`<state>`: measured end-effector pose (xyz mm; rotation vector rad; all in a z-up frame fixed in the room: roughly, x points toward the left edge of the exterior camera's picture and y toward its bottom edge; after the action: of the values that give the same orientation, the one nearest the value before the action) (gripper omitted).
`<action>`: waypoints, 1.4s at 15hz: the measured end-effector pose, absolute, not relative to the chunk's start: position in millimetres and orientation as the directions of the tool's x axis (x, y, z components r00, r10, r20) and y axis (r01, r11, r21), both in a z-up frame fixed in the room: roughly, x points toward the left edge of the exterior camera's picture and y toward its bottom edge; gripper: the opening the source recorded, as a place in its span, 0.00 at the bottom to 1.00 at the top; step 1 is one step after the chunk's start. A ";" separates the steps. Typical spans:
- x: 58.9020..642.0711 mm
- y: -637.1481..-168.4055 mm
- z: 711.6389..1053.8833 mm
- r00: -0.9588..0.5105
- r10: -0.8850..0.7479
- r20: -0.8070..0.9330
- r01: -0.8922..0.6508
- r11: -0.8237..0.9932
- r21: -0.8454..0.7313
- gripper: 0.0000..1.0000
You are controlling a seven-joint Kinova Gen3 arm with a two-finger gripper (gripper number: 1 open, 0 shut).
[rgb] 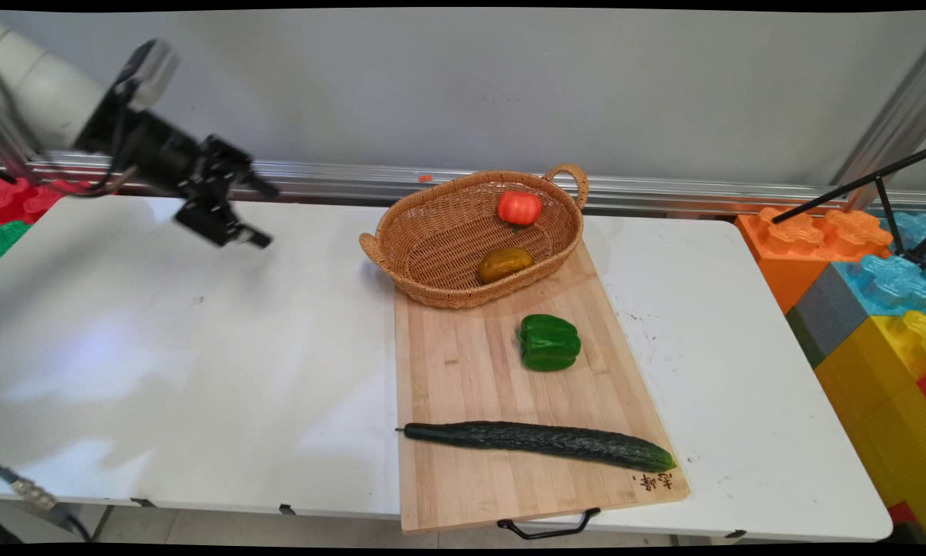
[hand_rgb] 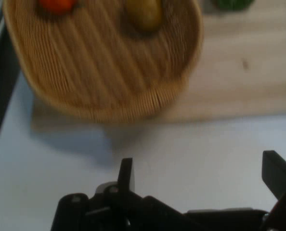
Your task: Pick up the potato from the vegetable basket
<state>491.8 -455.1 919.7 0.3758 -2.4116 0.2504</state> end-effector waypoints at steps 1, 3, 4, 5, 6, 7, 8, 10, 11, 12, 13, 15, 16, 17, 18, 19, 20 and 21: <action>481.4 -463.1 922.8 -0.725 -0.191 0.661 -0.324 0.942 -0.084 1.00; 454.3 -484.5 929.1 -0.713 -0.165 0.682 -0.308 0.947 -0.093 1.00; 440.4 -498.0 930.7 -0.709 -0.156 0.688 -0.304 0.948 -0.098 1.00; 429.8 -509.8 931.2 -0.706 -0.149 0.692 -0.301 0.948 -0.103 1.00; 418.6 -523.7 930.6 -0.707 -0.143 0.692 -0.299 0.948 -0.110 1.00; 407.7 -537.6 928.4 -0.710 -0.138 0.691 -0.294 0.949 -0.113 1.00; 398.6 -548.7 925.9 -0.713 -0.135 0.688 -0.290 0.950 -0.114 1.00; 383.4 -566.0 920.5 -0.719 -0.136 0.682 -0.282 0.953 -0.108 1.00; 377.0 -572.6 918.3 -0.720 -0.139 0.679 -0.280 0.955 -0.101 1.00; 367.3 -582.1 914.9 -0.723 -0.145 0.676 -0.276 0.957 -0.089 1.00; 355.3 -592.9 911.0 -0.725 -0.152 0.672 -0.269 0.960 -0.073 1.00; 334.6 -611.9 904.7 -0.728 -0.166 0.665 -0.255 0.966 -0.039 1.00; 324.5 -620.9 901.8 -0.731 -0.177 0.659 -0.250 0.968 -0.017 1.00; 315.8 -628.8 898.9 -0.735 -0.191 0.650 -0.245 0.969 0.007 1.00; 310.1 -634.6 896.1 -0.740 -0.206 0.641 -0.244 0.969 0.029 1.00; 305.0 -640.4 892.2 -0.746 -0.225 0.627 -0.243 0.968 0.058 1.00; 300.8 -645.7 888.3 -0.752 -0.243 0.613 -0.243 0.966 0.084 1.00; 297.8 -649.8 884.8 -0.757 -0.257 0.601 -0.244 0.964 0.105 1.00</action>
<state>297.8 -649.8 884.8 0.3506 -2.4603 -0.0265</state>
